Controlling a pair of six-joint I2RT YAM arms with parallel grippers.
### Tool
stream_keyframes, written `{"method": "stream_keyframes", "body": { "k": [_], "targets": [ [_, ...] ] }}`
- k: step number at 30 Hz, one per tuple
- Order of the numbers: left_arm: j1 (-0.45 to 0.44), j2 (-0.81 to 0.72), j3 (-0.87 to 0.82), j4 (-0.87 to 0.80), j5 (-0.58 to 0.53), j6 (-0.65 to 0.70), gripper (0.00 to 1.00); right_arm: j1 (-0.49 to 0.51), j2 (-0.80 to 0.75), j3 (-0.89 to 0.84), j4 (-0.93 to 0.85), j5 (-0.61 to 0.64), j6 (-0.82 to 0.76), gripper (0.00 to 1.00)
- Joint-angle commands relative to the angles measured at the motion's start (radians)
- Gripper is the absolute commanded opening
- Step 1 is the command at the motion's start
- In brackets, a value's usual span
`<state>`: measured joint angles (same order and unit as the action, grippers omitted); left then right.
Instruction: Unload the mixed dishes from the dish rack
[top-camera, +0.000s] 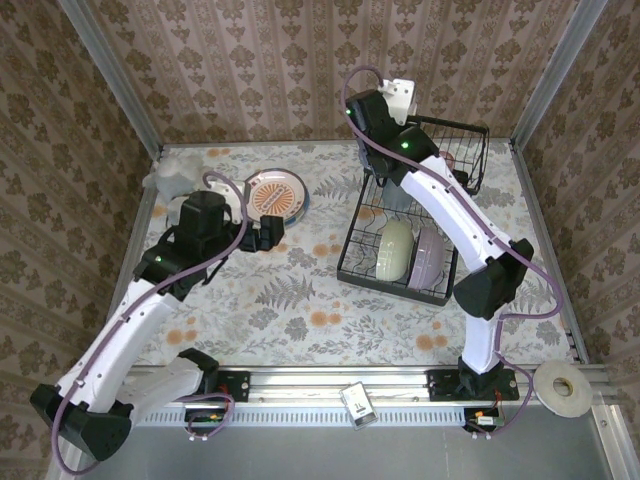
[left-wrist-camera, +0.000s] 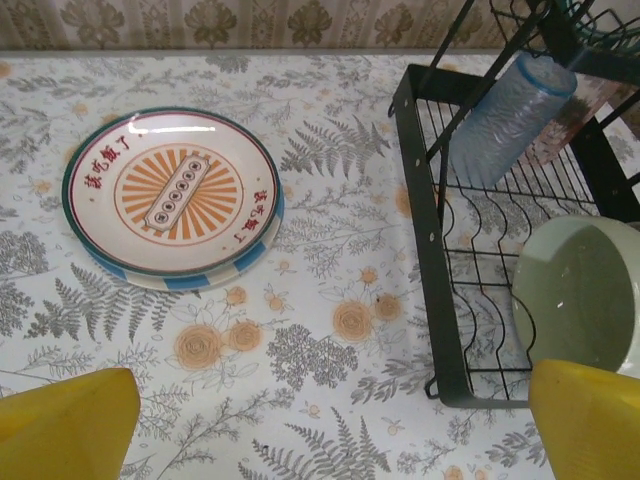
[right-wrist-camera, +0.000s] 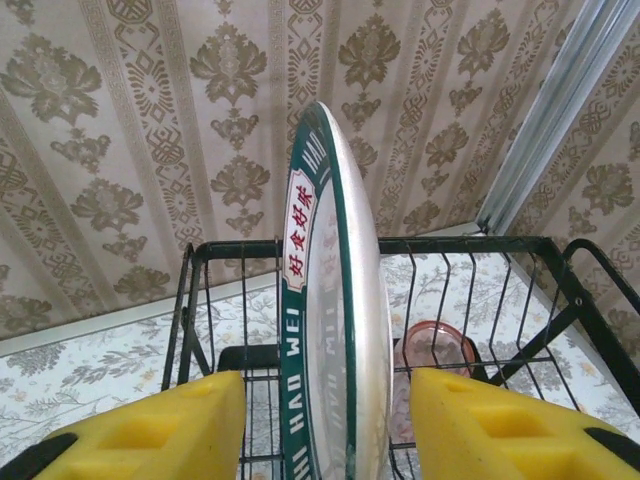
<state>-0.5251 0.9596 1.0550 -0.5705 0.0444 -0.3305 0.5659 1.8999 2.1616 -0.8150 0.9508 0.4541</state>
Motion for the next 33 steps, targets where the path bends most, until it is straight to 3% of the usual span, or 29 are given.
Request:
{"method": "stream_keyframes", "body": {
  "k": [1,8,12,19,33],
  "targets": [
    [0.049,-0.028,-0.050,0.072,0.191,0.033,1.00,-0.005,0.026,0.044,-0.049,0.052,0.011,0.44],
    [0.062,-0.080,-0.117,0.230,0.358,0.057,1.00,-0.018,0.040,0.059,-0.060,0.046,0.002,0.35],
    [0.063,-0.149,-0.238,0.413,0.438,0.038,1.00,-0.021,0.068,0.097,-0.091,0.049,0.014,0.32],
    [0.062,-0.190,-0.266,0.368,0.342,0.087,1.00,-0.025,0.113,0.150,-0.130,0.062,0.039,0.26],
    [0.062,-0.193,-0.269,0.370,0.339,0.090,1.00,-0.024,0.113,0.173,-0.151,0.079,0.033,0.01]
  ]
}}
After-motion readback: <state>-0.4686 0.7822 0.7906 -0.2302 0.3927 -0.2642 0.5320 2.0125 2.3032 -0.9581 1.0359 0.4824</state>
